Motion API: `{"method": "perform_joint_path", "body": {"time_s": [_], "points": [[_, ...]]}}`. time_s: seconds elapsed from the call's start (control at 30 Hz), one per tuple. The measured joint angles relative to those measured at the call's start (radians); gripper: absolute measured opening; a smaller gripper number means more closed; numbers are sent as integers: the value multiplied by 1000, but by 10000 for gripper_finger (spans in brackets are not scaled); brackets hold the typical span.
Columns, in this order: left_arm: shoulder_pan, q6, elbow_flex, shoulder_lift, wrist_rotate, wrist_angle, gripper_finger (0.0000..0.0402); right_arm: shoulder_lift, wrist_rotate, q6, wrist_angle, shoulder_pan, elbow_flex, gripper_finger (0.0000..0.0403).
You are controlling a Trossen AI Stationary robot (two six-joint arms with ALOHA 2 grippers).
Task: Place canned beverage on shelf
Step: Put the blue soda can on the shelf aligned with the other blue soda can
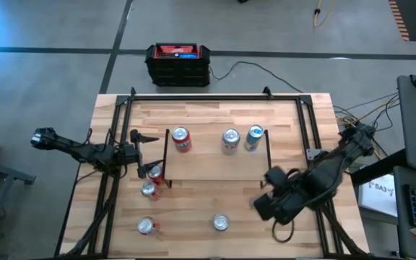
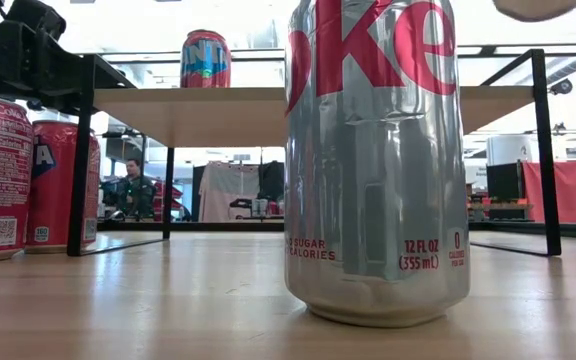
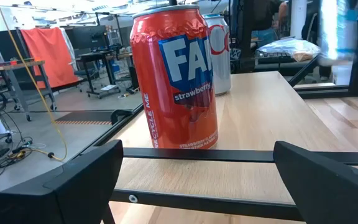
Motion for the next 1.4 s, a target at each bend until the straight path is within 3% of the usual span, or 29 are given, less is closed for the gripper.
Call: {"method": "perform_joint_path", "body": {"time_s": [0.13,0.73,1.4], "points": [[0,0,0,0,0,0,400,-45,81,-58,-45,-11,0,246],[0,0,0,0,0,0,400,-7,96,-631,-39,-196,-3,246],[0,0,0,0,0,0,400,4,98,-927,-39,-270,-3,247]]}}
